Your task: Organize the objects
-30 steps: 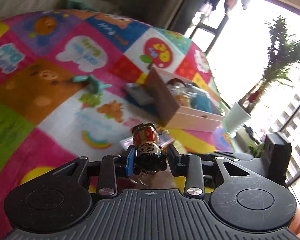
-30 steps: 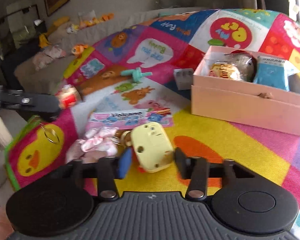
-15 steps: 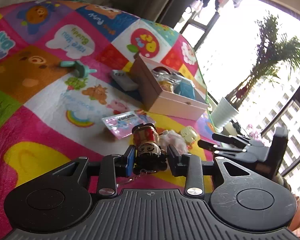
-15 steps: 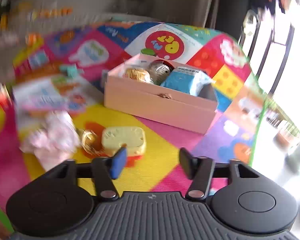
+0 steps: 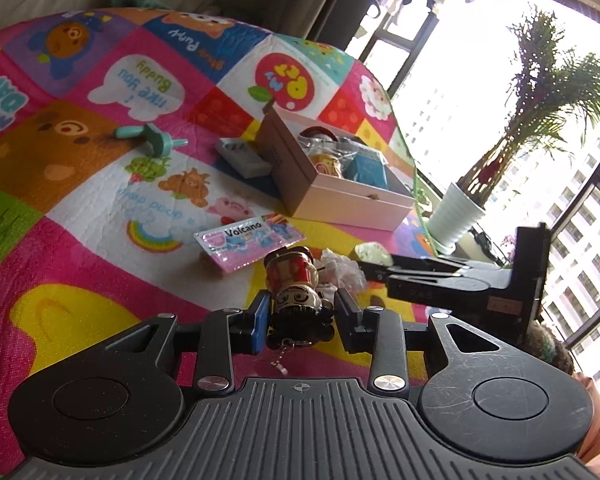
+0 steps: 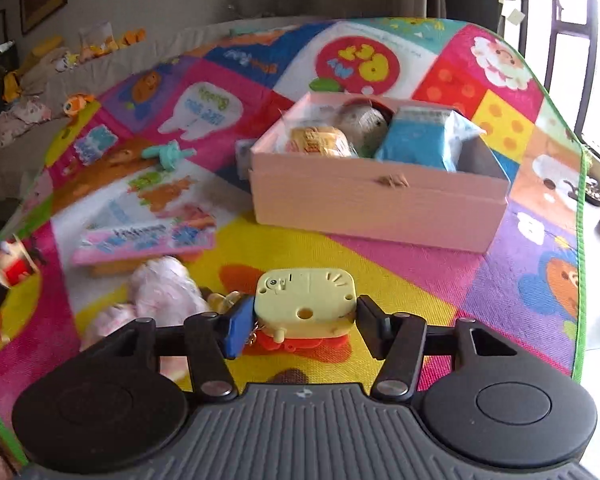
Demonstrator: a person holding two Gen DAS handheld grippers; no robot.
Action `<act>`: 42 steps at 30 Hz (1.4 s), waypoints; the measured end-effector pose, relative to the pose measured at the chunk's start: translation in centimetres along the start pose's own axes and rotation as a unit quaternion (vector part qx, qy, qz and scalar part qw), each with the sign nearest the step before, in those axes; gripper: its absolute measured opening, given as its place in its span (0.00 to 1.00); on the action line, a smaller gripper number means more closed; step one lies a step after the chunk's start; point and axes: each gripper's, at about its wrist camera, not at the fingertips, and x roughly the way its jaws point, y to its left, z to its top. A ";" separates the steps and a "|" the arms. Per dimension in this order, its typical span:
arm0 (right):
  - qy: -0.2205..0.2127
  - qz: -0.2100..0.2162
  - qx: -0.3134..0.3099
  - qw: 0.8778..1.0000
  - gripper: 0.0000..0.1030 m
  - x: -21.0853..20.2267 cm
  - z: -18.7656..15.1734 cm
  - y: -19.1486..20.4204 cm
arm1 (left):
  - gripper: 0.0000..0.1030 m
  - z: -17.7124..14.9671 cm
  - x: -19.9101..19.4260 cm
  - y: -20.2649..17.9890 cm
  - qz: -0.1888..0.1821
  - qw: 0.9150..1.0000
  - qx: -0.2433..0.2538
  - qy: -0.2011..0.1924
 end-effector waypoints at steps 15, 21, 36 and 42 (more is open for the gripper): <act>-0.119 0.053 0.040 0.991 0.54 -10.5 4.7 -2.1 | 0.37 -0.1 -1.6 -1.0 -0.001 1.000 0.012 -0.020; -0.120 0.058 0.051 0.990 0.54 -11.5 5.4 -3.1 | 0.37 -0.1 -1.5 -0.8 -0.006 1.000 0.002 -0.020; -0.077 -0.024 0.056 0.995 0.67 -4.8 2.5 -3.6 | 0.37 0.2 5.6 -2.2 0.003 0.997 0.057 0.045; -0.033 -0.063 0.074 0.995 0.83 -2.7 -1.3 -6.2 | 0.37 1.1 7.4 -3.3 0.006 0.996 0.090 0.027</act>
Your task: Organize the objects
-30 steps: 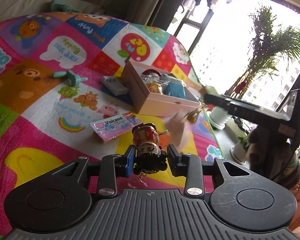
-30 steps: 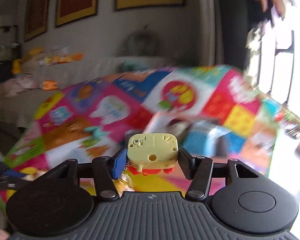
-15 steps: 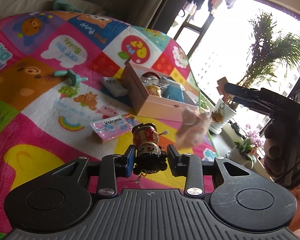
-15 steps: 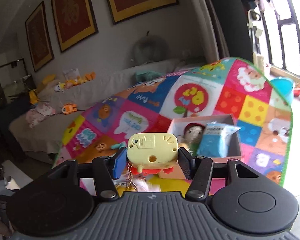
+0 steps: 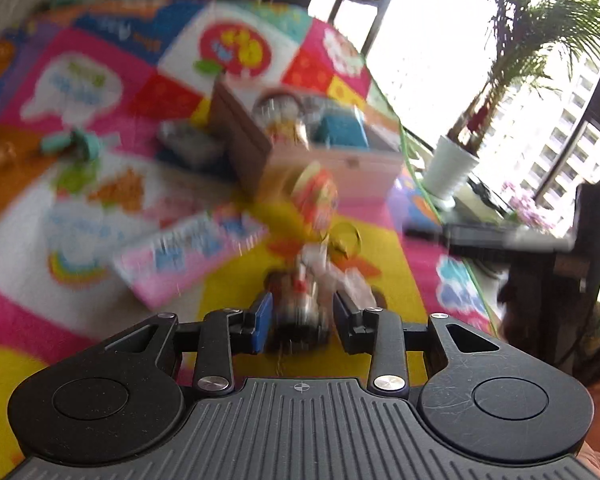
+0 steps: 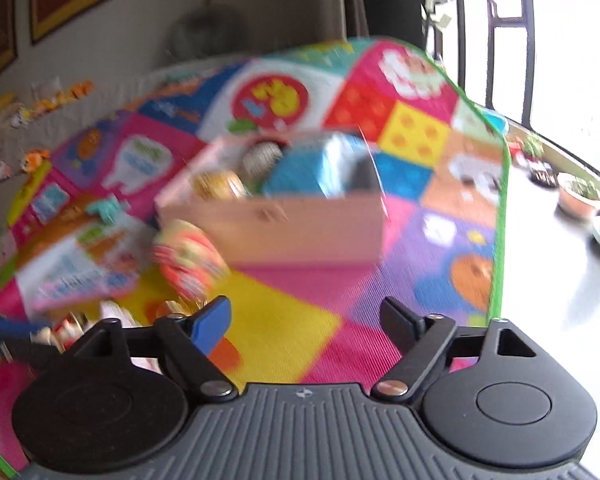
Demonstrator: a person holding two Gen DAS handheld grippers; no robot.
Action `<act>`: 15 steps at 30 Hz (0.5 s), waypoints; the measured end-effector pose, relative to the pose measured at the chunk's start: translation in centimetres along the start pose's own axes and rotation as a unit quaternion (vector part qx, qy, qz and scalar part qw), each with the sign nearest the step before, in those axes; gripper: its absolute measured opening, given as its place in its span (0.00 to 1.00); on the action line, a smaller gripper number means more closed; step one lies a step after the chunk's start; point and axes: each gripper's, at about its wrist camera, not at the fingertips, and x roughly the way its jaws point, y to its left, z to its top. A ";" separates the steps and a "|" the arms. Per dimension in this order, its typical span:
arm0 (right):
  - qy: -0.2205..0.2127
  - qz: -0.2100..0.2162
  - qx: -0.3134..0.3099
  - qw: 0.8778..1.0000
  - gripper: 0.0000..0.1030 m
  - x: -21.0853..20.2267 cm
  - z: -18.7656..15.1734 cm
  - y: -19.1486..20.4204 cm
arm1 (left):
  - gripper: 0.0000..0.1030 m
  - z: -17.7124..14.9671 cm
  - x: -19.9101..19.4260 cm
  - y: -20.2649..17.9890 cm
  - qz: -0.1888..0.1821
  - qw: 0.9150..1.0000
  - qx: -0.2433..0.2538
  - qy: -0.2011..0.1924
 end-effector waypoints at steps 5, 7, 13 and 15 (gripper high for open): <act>0.029 -0.015 -0.018 0.999 0.91 2.0 -2.3 -0.1 | 0.35 1.8 -1.5 -0.7 0.005 0.999 0.010 -0.048; 0.026 -0.010 -0.029 0.999 0.98 1.7 -2.2 0.2 | 0.35 2.3 -1.1 -1.1 -0.034 0.999 0.008 -0.031; 0.031 0.002 -0.028 0.999 0.99 1.9 -1.8 -0.1 | 0.35 1.8 2.8 -3.2 -0.015 0.998 0.051 0.036; 0.032 0.003 -0.023 0.999 0.99 1.9 -1.9 -0.2 | 0.35 1.4 3.6 -3.9 0.004 0.996 0.072 0.047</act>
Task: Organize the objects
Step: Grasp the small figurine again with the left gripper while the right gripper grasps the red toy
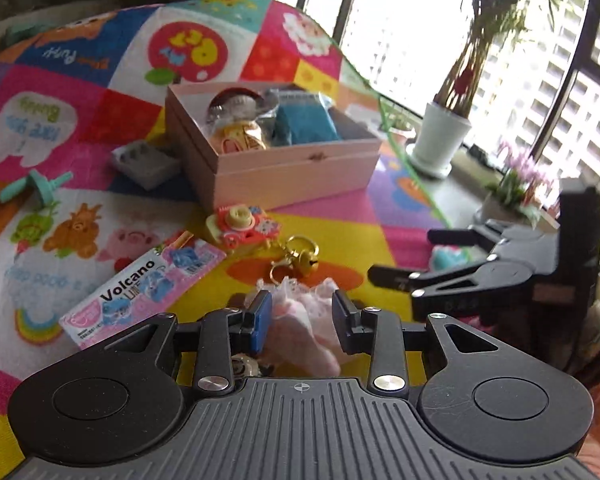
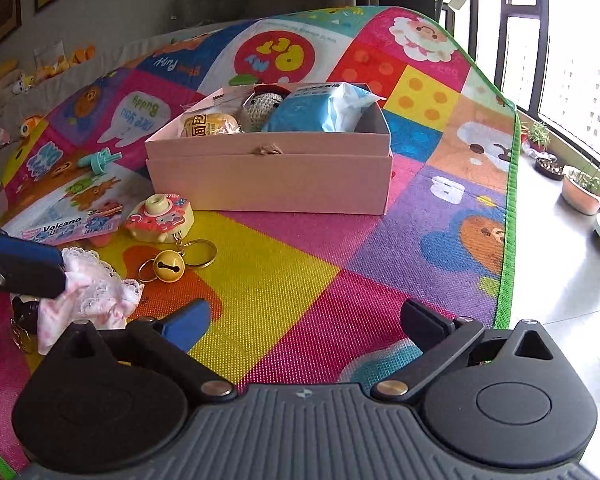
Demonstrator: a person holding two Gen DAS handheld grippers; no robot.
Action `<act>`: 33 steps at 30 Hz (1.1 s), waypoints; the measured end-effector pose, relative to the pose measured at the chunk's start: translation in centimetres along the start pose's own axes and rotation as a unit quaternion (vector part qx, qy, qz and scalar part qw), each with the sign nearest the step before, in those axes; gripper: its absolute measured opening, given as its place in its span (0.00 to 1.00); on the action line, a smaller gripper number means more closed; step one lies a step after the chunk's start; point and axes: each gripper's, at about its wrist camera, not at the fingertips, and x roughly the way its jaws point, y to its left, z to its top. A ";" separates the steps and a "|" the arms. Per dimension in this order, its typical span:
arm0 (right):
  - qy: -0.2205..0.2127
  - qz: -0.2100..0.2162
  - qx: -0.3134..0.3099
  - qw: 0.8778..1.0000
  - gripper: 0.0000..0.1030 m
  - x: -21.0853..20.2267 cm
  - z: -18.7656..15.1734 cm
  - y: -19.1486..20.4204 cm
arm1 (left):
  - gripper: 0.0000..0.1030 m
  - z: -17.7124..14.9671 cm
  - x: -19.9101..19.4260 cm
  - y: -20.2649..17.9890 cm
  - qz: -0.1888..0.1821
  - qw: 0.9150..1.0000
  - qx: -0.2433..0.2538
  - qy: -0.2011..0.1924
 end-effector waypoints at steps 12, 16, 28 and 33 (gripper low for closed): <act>-0.003 -0.004 0.022 1.000 0.99 -0.1 0.1 -0.5 | 0.14 0.7 2.4 -0.4 -0.018 1.000 0.015 0.016; -0.023 0.012 0.013 1.000 0.99 -0.7 1.3 0.5 | 0.12 0.5 -2.7 1.5 -0.020 0.999 -0.018 -0.041; -0.009 0.085 -0.071 0.994 0.74 2.7 6.8 8.0 | 0.14 -3.3 -10.6 8.1 -0.005 0.986 -0.135 -0.096; -0.041 0.052 -0.044 0.997 0.84 -0.4 6.6 4.9 | 0.14 -2.6 -6.9 5.5 -0.041 0.992 -0.103 -0.054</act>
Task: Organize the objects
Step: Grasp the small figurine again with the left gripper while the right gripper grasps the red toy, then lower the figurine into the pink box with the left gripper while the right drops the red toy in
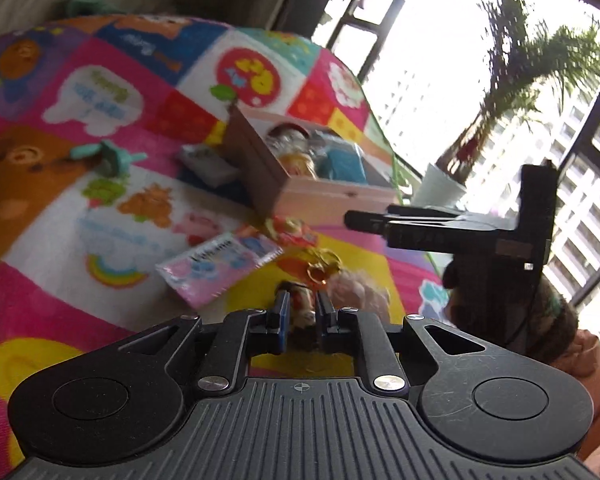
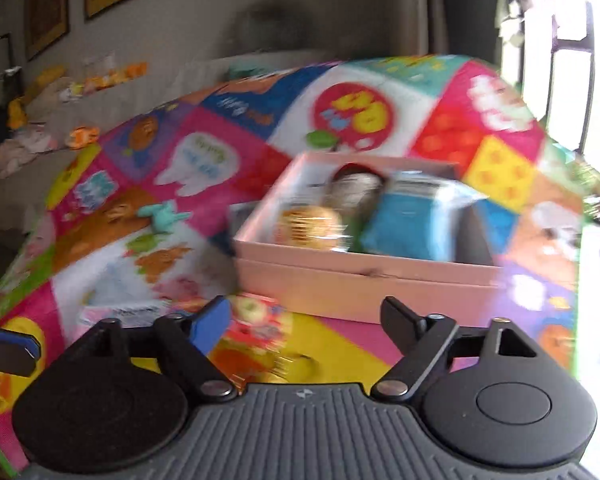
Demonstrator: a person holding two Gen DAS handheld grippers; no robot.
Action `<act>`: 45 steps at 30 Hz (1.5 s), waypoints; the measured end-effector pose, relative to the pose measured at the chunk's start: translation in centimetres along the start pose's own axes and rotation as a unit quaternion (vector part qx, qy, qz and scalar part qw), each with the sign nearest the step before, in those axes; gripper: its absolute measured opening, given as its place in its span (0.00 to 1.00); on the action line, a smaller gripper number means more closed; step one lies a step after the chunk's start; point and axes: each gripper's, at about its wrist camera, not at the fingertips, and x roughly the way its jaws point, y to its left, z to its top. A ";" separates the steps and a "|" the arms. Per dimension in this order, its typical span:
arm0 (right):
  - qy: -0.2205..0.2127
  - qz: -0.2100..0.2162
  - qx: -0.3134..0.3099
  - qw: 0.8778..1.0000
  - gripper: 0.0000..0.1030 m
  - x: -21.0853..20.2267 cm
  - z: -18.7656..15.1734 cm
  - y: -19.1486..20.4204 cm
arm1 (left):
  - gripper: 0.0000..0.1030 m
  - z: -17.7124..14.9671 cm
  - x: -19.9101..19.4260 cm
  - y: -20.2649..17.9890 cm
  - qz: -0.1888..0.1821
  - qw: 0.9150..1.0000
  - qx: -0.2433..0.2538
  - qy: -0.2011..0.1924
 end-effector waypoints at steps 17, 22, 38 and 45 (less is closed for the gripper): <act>0.013 -0.025 0.045 0.999 0.93 -1.0 -5.7 -3.2 | 0.35 -0.2 8.7 -3.4 0.106 0.985 0.092 0.099; -0.012 0.010 0.004 1.000 0.93 -1.3 -3.3 -1.0 | 0.35 -0.1 5.8 -2.4 0.080 0.992 0.064 0.068; 0.093 0.052 -0.092 0.990 0.56 8.4 0.8 5.3 | 0.35 -1.5 -0.8 4.0 0.078 0.996 -0.049 -0.006; 0.051 0.045 -0.094 0.993 0.56 3.0 0.9 4.3 | 0.35 -1.8 -1.2 2.5 0.059 0.998 -0.026 0.000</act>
